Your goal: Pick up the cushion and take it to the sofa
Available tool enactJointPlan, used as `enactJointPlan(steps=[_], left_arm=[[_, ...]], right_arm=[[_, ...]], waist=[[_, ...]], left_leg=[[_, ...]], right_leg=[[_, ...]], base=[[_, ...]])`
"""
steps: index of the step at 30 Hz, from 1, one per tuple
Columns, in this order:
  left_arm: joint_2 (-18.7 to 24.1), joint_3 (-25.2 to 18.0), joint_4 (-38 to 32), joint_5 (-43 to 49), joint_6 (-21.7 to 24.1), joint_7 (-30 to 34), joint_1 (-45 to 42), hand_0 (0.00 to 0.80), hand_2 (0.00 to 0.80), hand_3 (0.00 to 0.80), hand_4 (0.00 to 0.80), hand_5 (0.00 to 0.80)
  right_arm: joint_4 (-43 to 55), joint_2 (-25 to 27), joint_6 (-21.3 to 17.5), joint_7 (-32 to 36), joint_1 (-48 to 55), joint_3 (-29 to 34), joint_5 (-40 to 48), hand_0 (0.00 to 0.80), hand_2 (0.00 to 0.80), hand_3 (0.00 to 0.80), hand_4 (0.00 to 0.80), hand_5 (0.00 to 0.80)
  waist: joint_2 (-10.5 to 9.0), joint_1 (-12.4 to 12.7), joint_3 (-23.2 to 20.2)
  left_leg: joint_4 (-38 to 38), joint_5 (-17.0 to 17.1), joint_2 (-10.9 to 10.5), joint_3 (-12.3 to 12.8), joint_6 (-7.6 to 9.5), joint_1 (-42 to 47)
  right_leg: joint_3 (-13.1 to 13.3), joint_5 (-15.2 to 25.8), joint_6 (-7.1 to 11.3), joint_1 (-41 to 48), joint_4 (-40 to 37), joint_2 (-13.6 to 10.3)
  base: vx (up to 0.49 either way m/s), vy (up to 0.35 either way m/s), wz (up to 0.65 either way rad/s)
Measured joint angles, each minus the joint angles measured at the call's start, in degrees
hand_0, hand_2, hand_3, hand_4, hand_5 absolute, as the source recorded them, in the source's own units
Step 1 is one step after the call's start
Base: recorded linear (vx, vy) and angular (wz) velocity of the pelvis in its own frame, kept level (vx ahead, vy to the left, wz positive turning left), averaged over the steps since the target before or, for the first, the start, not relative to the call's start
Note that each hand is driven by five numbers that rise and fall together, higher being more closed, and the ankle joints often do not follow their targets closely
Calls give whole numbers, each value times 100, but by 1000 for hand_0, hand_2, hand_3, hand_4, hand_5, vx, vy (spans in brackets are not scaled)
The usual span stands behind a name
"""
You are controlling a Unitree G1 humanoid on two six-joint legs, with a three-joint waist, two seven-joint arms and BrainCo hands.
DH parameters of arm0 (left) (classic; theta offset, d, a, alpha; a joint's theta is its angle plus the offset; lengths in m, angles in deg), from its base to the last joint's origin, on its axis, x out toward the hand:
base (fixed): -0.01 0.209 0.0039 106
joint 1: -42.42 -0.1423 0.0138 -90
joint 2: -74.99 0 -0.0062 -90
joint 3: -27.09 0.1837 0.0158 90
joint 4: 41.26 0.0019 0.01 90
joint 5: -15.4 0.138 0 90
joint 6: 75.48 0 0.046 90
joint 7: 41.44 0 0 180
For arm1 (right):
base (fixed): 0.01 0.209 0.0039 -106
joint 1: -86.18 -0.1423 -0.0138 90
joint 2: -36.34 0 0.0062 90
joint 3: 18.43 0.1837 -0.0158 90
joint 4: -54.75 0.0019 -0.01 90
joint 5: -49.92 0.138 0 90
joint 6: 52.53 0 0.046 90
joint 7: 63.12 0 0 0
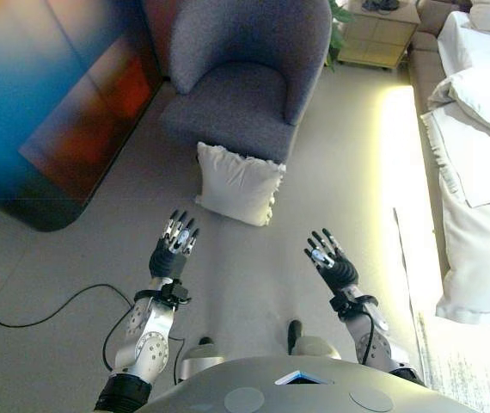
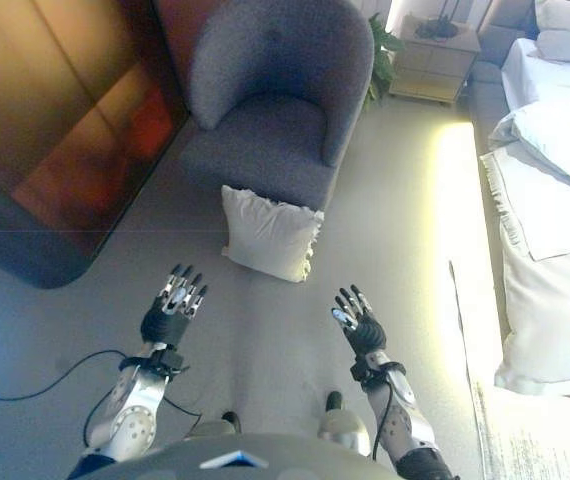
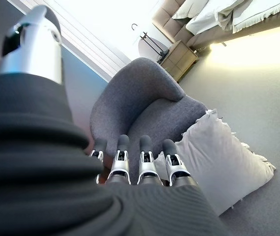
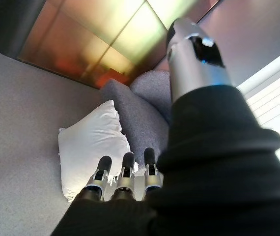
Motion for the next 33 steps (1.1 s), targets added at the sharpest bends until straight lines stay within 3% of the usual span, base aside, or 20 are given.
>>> enactJointPlan(steps=[33], left_arm=[[0, -6, -5, -52, 15, 141, -26, 0, 0, 0, 0, 0]], right_arm=[[2, 0, 2, 43, 47, 2, 0, 0, 0, 0, 0, 0]], waist=[[-38, 0, 36]], left_leg=[[-2, -1, -4, 14, -1, 13]], right_leg=[[12, 2, 3, 5, 2, 0]], base=[[0, 5, 0]])
